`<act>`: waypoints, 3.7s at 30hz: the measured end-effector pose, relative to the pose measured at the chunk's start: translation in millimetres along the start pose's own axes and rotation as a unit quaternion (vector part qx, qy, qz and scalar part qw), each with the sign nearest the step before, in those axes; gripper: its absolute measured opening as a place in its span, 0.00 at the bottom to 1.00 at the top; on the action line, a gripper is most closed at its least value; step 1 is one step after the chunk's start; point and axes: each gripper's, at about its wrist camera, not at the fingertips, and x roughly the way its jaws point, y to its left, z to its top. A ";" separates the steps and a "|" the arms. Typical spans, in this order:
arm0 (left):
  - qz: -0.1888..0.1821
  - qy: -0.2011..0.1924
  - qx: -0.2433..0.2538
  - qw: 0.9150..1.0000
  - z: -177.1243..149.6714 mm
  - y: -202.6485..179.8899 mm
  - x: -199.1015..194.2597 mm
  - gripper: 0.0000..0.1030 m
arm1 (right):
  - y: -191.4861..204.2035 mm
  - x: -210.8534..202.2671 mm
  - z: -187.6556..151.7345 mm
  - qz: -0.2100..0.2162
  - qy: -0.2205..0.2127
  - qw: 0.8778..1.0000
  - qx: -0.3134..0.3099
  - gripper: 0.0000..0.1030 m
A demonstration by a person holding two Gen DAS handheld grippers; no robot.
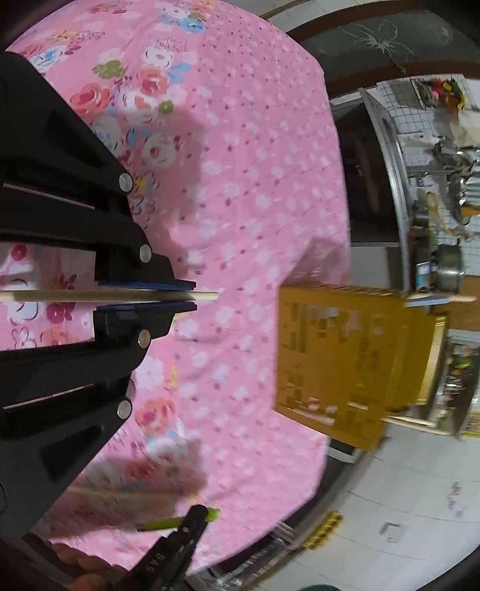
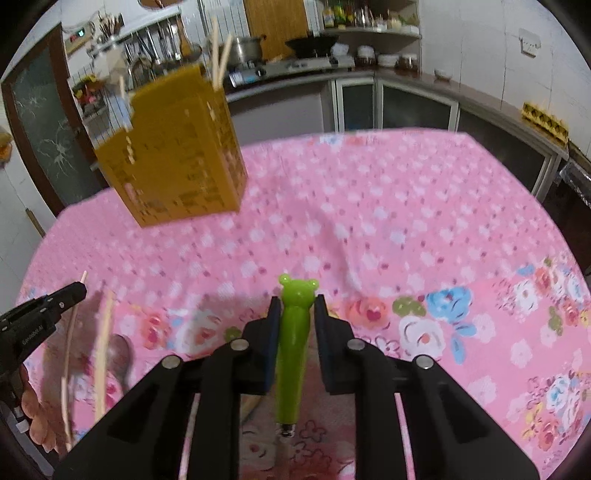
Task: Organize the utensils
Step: 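Grasp a wooden chopstick with the left tool while the right tool lifts the green fork, then lower the chopstick and green fork into the yellow holder and open both tools, then withdraw both tools from the holder toward the remaining chopsticks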
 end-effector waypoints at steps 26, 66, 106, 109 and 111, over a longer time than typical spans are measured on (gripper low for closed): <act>-0.004 -0.214 0.020 0.977 43.5 -4.9 -125.2 0.04 | 22.6 -106.0 48.1 0.023 -0.184 0.982 -0.021 0.17; -0.021 -0.317 0.013 0.948 236.9 -36.2 -12.5 0.04 | 94.5 -31.8 203.0 0.053 -0.226 0.971 -0.056 0.16; 0.027 -0.066 -0.066 0.995 55.4 31.2 -19.1 0.91 | 21.1 -18.7 46.6 -0.040 -0.048 0.998 -0.029 0.54; 0.037 -0.030 -0.063 0.997 34.8 27.2 -9.0 0.91 | 16.1 -9.7 21.3 -0.042 -0.023 0.999 -0.018 0.54; 0.037 -0.014 -0.054 0.998 23.2 21.9 -3.9 0.91 | 17.0 -5.2 8.5 -0.043 -0.013 0.999 -0.020 0.54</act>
